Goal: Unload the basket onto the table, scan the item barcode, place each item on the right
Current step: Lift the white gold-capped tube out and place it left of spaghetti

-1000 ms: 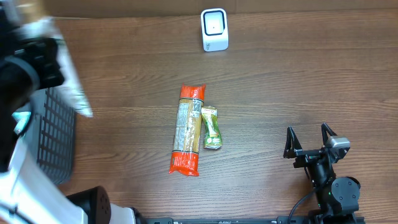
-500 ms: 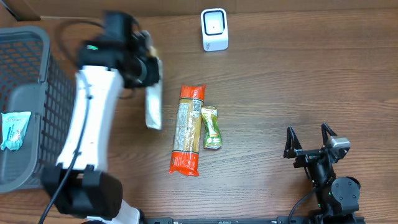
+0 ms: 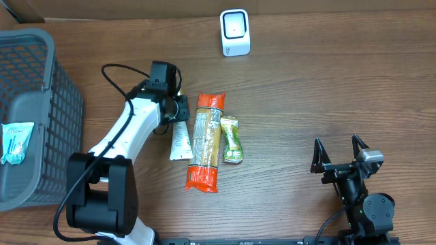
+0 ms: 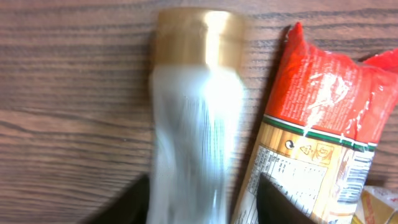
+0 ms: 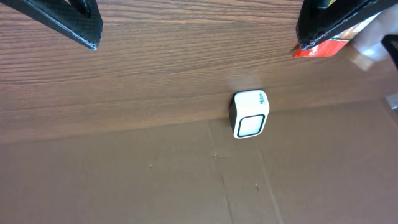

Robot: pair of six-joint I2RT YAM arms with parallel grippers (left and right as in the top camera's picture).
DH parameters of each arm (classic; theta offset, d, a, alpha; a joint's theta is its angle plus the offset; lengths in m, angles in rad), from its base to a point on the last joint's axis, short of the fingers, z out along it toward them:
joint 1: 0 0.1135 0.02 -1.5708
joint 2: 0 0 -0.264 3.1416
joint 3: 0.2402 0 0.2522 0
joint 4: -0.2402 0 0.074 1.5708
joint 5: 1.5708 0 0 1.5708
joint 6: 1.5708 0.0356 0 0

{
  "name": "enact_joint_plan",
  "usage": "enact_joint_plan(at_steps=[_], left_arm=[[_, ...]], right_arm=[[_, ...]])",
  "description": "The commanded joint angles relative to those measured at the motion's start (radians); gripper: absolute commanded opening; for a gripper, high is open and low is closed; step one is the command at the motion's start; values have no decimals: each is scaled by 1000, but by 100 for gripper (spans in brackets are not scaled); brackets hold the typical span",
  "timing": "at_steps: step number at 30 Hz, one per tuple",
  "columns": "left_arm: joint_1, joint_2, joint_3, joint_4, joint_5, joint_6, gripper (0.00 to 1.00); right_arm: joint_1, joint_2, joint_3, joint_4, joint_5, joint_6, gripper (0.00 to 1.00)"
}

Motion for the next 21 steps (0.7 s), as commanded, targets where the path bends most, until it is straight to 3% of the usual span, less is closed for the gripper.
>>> enact_joint_plan(at_steps=[1, 3, 7, 16, 21], left_arm=[[-4, -20, -12, 9, 35, -2, 62], [-5, -20, -8, 9, 61, 18, 79], [0, -29, 51, -49, 75, 32, 98], [6, -77, 531, -404, 68, 110, 100], [5, -78, 664, -464, 70, 139, 100]], right_arm=[[-3, -10, -11, 6, 1, -4, 100], [-3, -10, -11, 6, 1, -4, 100], [-3, -10, -11, 6, 1, -4, 100], [-3, -10, -11, 6, 1, -4, 100], [-3, -10, -11, 6, 1, -4, 100]])
